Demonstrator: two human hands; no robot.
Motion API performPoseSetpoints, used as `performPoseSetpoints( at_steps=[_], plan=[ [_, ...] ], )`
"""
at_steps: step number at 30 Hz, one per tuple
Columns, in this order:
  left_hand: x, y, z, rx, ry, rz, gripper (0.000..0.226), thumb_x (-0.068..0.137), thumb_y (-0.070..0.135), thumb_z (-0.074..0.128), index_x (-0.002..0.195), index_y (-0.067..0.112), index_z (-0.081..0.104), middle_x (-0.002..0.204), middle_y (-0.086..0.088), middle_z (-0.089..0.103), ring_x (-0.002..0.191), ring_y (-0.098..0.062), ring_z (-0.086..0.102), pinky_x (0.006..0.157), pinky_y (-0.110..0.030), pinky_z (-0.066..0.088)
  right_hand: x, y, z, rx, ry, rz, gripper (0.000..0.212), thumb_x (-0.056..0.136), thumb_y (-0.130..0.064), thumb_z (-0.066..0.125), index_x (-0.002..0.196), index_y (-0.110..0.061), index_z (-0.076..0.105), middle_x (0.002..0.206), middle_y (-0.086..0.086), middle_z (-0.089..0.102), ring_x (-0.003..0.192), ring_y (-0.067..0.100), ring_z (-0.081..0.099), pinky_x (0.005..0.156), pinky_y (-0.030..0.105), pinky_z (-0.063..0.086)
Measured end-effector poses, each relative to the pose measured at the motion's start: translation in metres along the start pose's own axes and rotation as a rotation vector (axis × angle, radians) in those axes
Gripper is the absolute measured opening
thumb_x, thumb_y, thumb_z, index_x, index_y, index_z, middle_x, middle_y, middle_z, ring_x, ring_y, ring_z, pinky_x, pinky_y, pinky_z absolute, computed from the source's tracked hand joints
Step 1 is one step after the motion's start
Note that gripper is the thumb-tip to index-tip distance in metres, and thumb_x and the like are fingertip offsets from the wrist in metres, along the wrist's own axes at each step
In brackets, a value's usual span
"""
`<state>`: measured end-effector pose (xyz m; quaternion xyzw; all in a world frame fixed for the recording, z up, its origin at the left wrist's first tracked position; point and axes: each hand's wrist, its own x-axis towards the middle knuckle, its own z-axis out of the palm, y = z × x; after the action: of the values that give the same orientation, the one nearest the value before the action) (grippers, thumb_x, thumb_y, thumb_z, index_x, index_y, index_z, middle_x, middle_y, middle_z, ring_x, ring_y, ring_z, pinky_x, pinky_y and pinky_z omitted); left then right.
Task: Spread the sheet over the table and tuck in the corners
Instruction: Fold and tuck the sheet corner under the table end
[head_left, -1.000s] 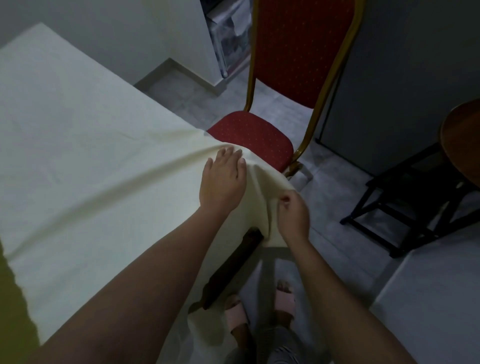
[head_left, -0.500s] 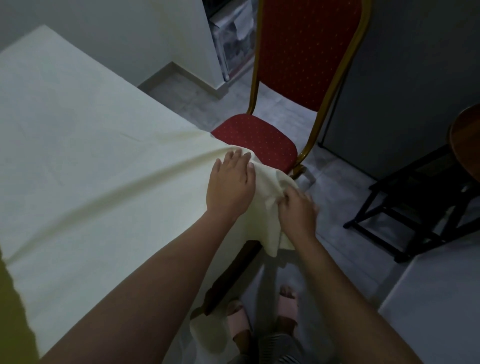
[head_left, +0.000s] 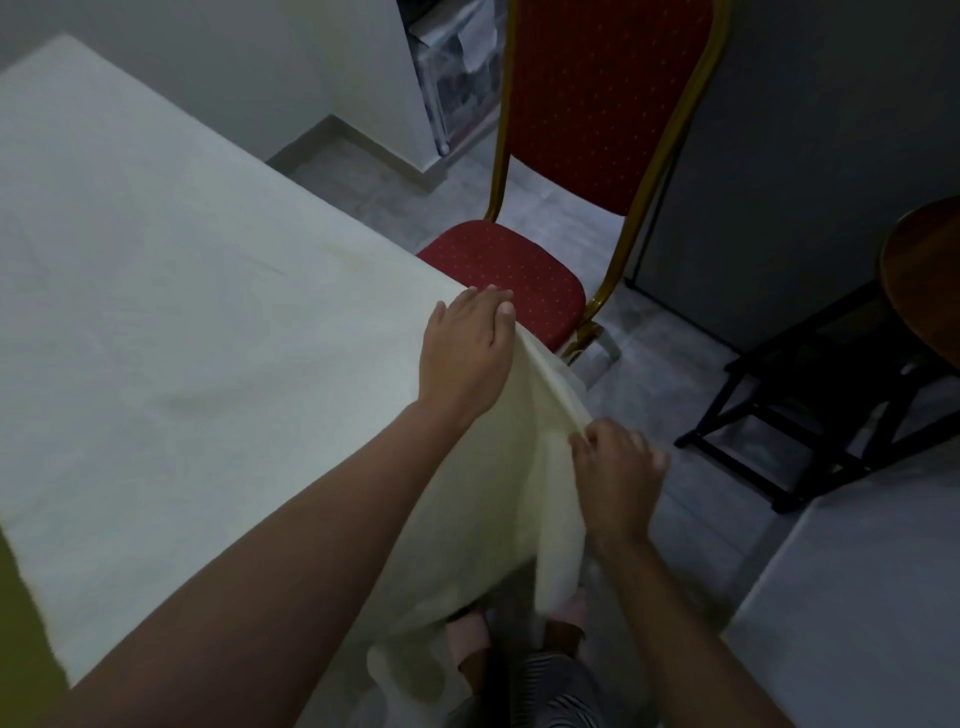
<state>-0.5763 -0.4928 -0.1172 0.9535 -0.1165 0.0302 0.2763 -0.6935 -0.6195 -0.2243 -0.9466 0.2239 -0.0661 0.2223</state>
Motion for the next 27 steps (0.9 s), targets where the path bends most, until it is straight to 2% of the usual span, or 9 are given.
performPoseSetpoints(
  at_steps=[2,5,8,10,14,18,20,23,27],
  plan=[
    [0.002,-0.007,-0.002,-0.029,-0.022,0.002,0.043,0.102,0.034,0.026,0.134,0.021,0.052,0.145,0.001,0.047,0.138,-0.013,0.033,0.117,-0.038,0.019,-0.005,-0.008,0.017,-0.03,-0.166,-0.031,0.014,0.088,-0.025,0.057,0.08,-0.028,0.045,0.081,-0.005,0.06,0.079,0.017,0.056,0.079,0.033,0.033],
    [0.001,-0.018,-0.001,-0.02,-0.076,0.032,0.046,0.103,0.039,0.023,0.139,0.023,0.047,0.152,0.002,0.037,0.143,-0.011,0.024,0.118,-0.035,0.013,-0.004,-0.011,0.033,-0.037,-0.364,-0.039,0.012,0.086,-0.013,0.049,0.093,-0.023,0.05,0.097,0.003,0.067,0.092,0.023,0.061,0.082,0.035,0.03],
    [0.002,-0.02,0.003,-0.031,-0.068,0.022,0.046,0.102,0.04,0.023,0.137,0.024,0.048,0.152,0.002,0.037,0.143,-0.011,0.024,0.117,-0.034,0.013,0.008,-0.015,0.034,-0.067,-0.388,-0.056,0.019,0.085,-0.019,0.052,0.104,-0.018,0.056,0.118,0.005,0.059,0.106,0.026,0.055,0.097,0.042,0.036],
    [0.004,-0.019,0.005,-0.035,-0.06,-0.002,0.046,0.101,0.04,0.023,0.135,0.024,0.05,0.15,0.002,0.039,0.142,-0.012,0.027,0.117,-0.035,0.014,0.013,-0.016,0.032,-0.051,-0.398,-0.062,0.019,0.084,-0.021,0.054,0.102,-0.016,0.057,0.119,0.007,0.054,0.107,0.027,0.052,0.093,0.043,0.039],
    [0.003,-0.018,0.004,-0.056,-0.054,-0.007,0.045,0.1,0.038,0.026,0.133,0.022,0.053,0.148,0.0,0.044,0.14,-0.014,0.031,0.117,-0.038,0.019,0.005,-0.017,0.033,0.319,-0.434,0.028,0.012,0.085,-0.019,0.053,0.096,-0.02,0.051,0.105,-0.002,0.057,0.096,0.02,0.055,0.085,0.038,0.043],
    [0.003,-0.017,0.004,-0.059,-0.048,-0.01,0.044,0.1,0.035,0.028,0.132,0.02,0.054,0.146,-0.001,0.046,0.139,-0.015,0.033,0.117,-0.039,0.021,0.019,-0.027,0.027,0.841,-0.141,0.359,0.018,0.091,-0.018,0.046,0.101,-0.031,0.052,0.099,-0.016,0.058,0.092,0.012,0.06,0.068,0.023,0.045],
    [0.003,-0.016,0.003,-0.053,-0.041,-0.009,0.043,0.1,0.035,0.029,0.131,0.02,0.055,0.146,-0.001,0.046,0.139,-0.015,0.035,0.117,-0.041,0.022,0.037,-0.03,0.028,0.808,-0.168,0.371,0.03,0.087,-0.015,0.053,0.113,-0.029,0.048,0.113,-0.008,0.056,0.099,0.014,0.059,0.07,0.023,0.048],
    [0.002,-0.015,0.002,-0.053,-0.04,-0.005,0.042,0.1,0.033,0.03,0.13,0.02,0.055,0.144,-0.001,0.048,0.137,-0.016,0.037,0.115,-0.044,0.026,0.048,-0.033,0.041,0.55,-0.399,0.307,0.04,0.084,-0.026,0.064,0.12,-0.017,0.05,0.118,0.002,0.058,0.099,0.021,0.059,0.085,0.043,0.052],
    [0.003,-0.014,0.002,-0.034,-0.047,-0.006,0.039,0.1,0.03,0.033,0.129,0.018,0.056,0.142,-0.001,0.05,0.134,-0.017,0.04,0.114,-0.043,0.028,0.046,-0.015,0.032,0.242,-0.133,0.279,0.009,0.09,-0.029,0.056,0.088,-0.02,0.056,0.085,0.0,0.065,0.083,0.021,0.06,0.087,0.037,0.04]
  ],
)
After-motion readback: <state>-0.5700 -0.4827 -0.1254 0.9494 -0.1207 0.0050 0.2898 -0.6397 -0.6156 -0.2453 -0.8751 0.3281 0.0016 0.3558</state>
